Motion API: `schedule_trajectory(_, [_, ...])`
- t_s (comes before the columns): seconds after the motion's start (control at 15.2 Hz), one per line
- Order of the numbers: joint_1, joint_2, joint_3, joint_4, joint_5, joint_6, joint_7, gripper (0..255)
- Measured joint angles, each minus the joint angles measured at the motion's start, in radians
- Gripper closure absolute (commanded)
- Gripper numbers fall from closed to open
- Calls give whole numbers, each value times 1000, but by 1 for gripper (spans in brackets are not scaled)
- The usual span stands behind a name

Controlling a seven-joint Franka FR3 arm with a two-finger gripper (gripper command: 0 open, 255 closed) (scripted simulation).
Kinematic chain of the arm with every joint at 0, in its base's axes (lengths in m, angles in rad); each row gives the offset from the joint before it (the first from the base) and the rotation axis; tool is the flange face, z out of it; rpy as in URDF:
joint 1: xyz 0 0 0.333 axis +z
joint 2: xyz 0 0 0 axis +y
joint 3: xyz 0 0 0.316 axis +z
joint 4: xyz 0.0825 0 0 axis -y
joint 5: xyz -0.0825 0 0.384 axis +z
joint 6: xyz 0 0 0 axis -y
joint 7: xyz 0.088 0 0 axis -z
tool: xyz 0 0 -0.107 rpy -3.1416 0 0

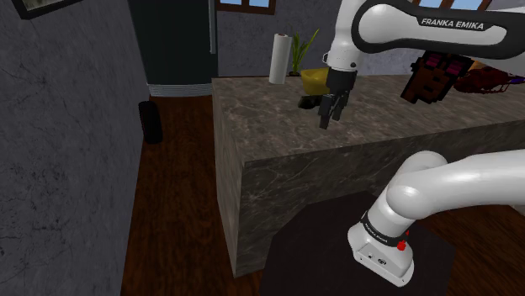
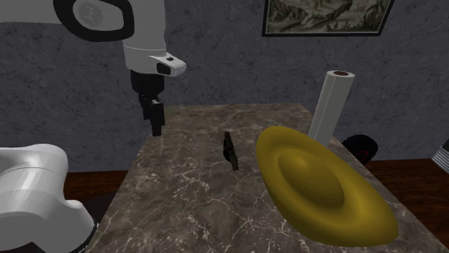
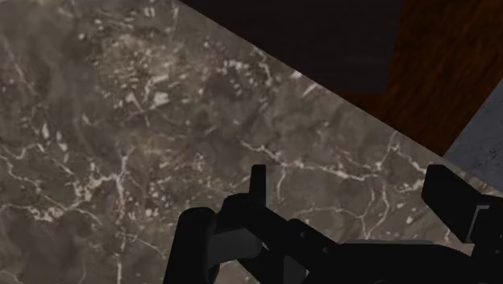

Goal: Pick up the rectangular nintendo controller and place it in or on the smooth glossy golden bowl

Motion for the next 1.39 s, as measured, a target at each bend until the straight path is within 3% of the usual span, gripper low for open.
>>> schedule_trajectory(0.2, [7, 13, -34, 0, -35, 22, -77, 0])
schedule_trajectory(0.79, [83, 150, -257, 70, -221, 191, -646, 0])
schedule_trajectory(1.25, [179, 348, -415, 213, -248, 342, -1086, 0])
schedule_trajectory(1.39, [188, 365, -429, 209, -247, 371, -1129, 0])
